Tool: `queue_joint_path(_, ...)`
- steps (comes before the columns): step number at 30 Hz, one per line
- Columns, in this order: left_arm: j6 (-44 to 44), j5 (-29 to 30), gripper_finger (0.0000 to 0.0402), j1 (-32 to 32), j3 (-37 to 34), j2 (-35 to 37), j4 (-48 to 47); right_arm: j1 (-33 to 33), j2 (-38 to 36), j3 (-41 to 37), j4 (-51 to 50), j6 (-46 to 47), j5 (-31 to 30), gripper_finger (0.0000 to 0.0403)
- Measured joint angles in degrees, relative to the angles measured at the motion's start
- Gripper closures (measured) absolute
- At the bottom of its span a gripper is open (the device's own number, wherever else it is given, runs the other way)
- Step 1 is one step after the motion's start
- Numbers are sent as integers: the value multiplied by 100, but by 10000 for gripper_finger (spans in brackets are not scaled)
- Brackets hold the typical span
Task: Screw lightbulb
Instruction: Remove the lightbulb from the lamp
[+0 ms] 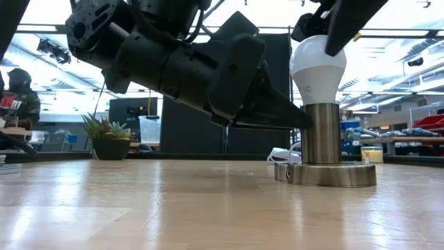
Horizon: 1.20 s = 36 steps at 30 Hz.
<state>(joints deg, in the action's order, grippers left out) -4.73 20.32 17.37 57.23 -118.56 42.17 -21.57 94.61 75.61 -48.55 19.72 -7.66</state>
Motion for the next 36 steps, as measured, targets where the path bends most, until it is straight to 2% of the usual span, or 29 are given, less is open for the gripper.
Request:
queue_joint_path(3, 2, -51, 135, -61, 0, 0, 9, 10, 0, 0, 22, -52, -20, 19)
queue_joint_path(6, 8, -489, 135, -121, 0, 0, 70, 38, 0, 0, 54, -220, -50, 20)
queue_joint_path(9, 32, -604, 135, -123, 0, 0, 119, 67, 0, 0, 133, -339, -85, 21)
queue_joint_path(13, 484, -701, 135, -125, 0, 2, 193, 68, 0, 0, 323, -526, -66, 21)
queue_joint_path(19, 428, -507, 135, -130, 4, -24, 237, 55, 0, -2, 307, -512, -24, 21)
queue_joint_path(22, 135, -781, 135, -119, 106, -153, 333, 42, 0, -2, 301, -429, -24, 21)
queue_joint_path(25, 274, -298, 135, -77, 318, -363, 234, 3, 0, -3, 257, -458, -29, 21)
queue_joint_path(29, 114, -486, 135, -113, 496, -732, 129, -7, 0, -4, 247, -403, -27, 21)
queue_joint_path(36, 151, -474, 135, -105, 623, -743, 179, -17, 0, -7, 222, -342, -24, 24)
